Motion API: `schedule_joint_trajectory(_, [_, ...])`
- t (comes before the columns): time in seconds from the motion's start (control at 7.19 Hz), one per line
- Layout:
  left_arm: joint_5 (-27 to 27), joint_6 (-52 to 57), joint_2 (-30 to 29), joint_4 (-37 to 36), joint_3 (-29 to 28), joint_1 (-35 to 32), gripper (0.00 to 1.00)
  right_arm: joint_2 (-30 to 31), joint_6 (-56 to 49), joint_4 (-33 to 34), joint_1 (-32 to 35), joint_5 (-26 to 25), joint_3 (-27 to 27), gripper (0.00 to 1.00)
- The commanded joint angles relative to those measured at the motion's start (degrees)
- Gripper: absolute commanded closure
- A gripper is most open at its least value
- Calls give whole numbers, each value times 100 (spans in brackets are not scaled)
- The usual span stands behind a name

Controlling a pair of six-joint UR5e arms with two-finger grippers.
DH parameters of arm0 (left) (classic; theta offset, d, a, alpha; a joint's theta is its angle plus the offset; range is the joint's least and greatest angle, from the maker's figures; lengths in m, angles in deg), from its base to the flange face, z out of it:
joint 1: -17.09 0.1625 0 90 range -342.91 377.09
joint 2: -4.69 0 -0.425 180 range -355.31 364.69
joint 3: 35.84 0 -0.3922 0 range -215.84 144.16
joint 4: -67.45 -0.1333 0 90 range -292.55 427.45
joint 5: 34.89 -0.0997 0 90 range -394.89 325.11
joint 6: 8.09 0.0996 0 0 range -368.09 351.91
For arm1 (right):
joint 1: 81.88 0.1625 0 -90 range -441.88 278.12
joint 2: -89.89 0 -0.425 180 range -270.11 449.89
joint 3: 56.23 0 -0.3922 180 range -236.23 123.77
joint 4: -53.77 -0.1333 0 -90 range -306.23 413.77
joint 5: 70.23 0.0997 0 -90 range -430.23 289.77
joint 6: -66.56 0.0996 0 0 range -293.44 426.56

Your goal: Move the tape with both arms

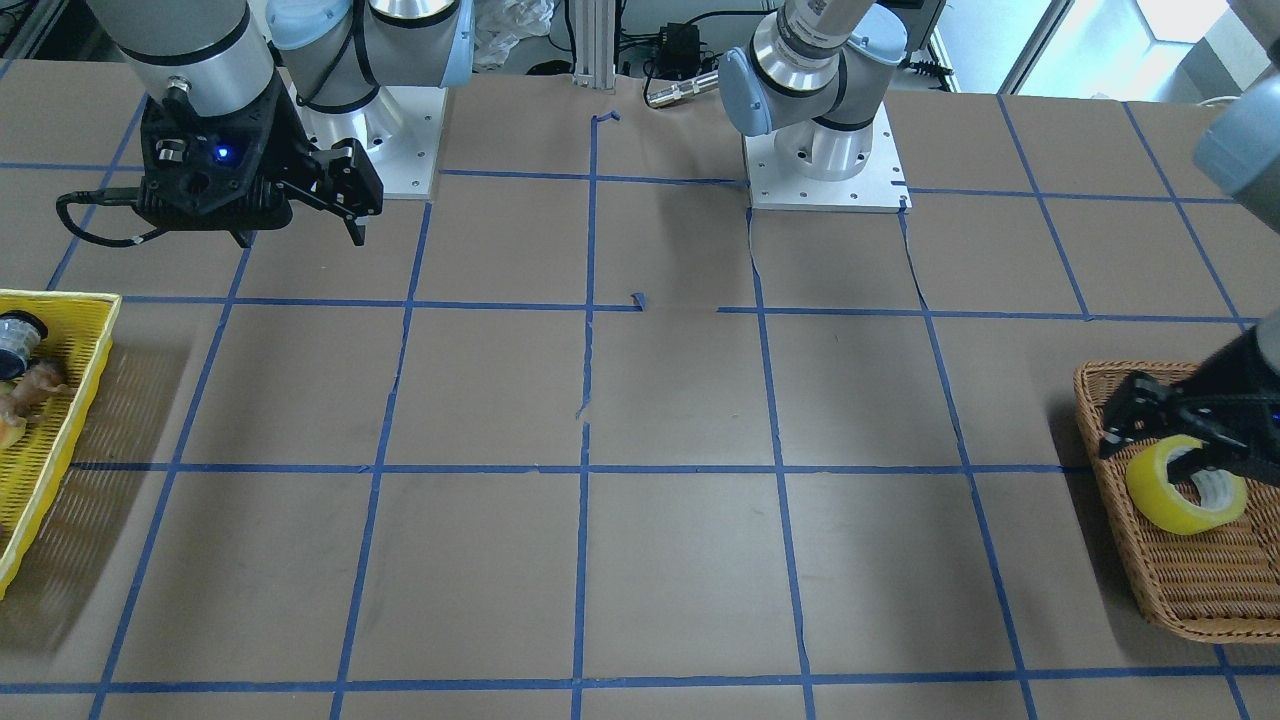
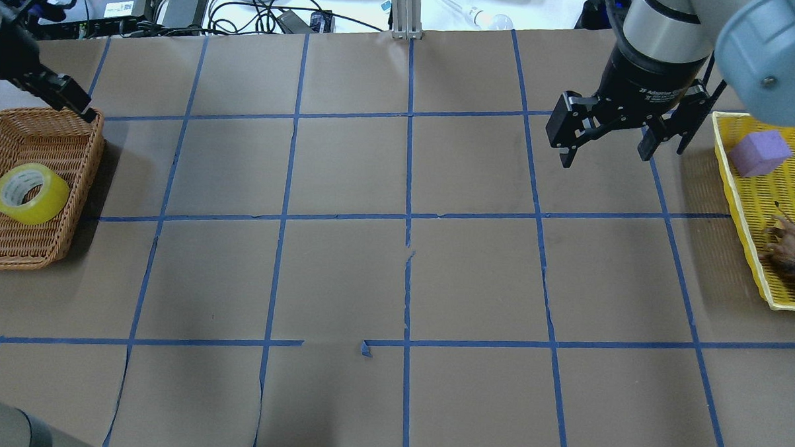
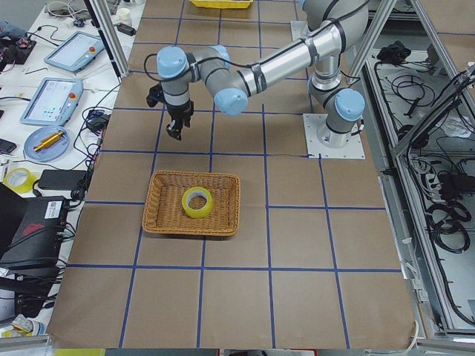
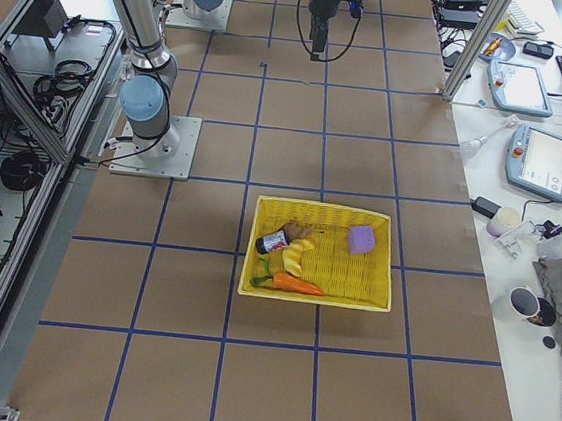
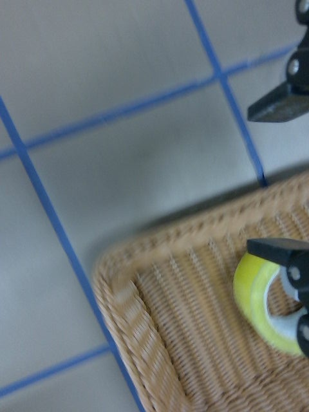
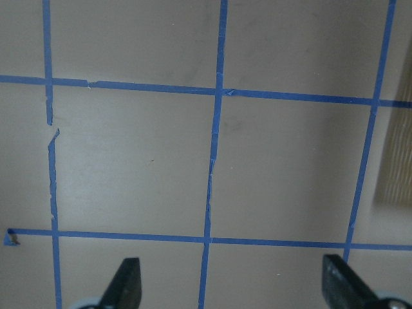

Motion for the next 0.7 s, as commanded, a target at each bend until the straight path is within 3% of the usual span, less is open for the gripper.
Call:
schedule_joint_trajectory(0.0, [-24,-2439,593,348,-30,-1402,20,4,0,10,0,8,0,0])
schedule_joint_trajectory(0.14, [-33,-3711,883,401,126,-2035,19,4,0,10,0,17,-8,0])
schedule_joint_trajectory(0.28, [-59,-4245,1164,401,389,-2398,9,4,-9,10,-9,-10,0,0])
schedule_joint_trajectory(0.56, [-103,-4496,1858,462,1004,-2498,0,4,-9,10,0,-10,0,0])
